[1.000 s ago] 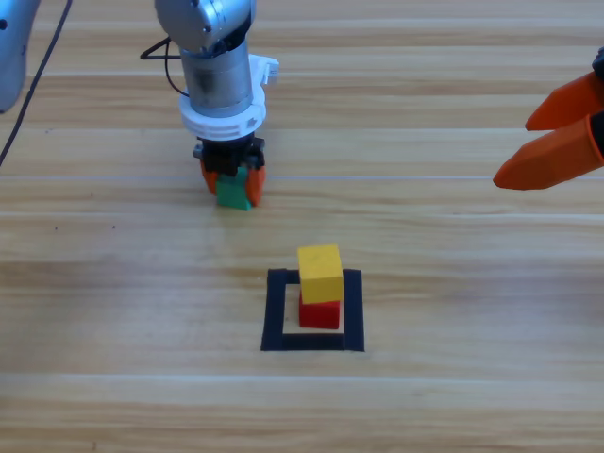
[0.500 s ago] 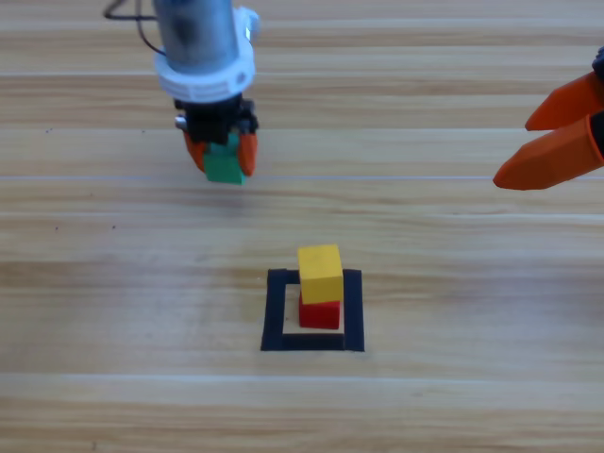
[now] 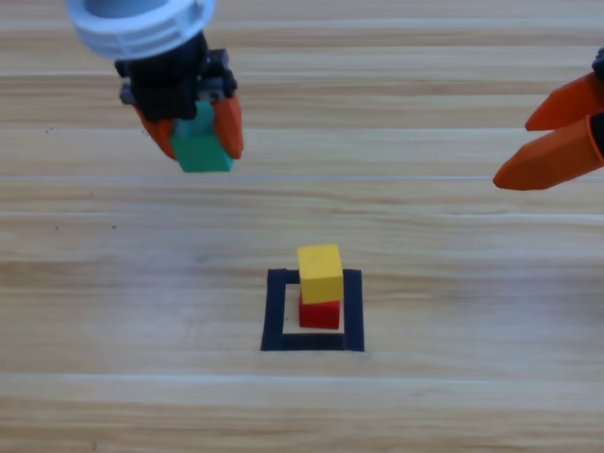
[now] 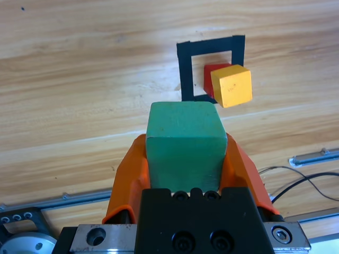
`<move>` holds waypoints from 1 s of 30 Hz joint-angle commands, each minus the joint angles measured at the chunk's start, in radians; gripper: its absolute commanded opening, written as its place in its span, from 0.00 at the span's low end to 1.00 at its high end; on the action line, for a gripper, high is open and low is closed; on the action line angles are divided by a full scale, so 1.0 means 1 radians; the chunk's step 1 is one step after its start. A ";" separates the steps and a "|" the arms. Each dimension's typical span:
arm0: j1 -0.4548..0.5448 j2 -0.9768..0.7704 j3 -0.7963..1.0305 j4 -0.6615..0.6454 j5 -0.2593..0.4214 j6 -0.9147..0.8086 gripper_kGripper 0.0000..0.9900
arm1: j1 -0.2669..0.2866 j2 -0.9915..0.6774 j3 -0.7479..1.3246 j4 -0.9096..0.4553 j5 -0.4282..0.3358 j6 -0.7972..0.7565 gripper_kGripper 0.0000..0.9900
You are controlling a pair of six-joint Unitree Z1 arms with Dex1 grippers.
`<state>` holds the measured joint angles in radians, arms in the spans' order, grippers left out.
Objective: Stack the blocks in the rectangular block: red at the bottom, yellow in the middle, green on top
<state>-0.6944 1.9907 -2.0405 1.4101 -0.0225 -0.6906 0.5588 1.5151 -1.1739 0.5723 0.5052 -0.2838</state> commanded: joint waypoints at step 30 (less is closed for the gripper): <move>-0.188 0.333 -0.139 0.006 -0.023 -0.159 0.00 | 0.026 -0.018 0.056 -0.020 0.006 -0.009 1.00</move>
<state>-0.8618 2.2481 -2.1545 1.4104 -0.0403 -0.8494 0.5590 1.5147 -1.1532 0.5723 0.5052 -0.2838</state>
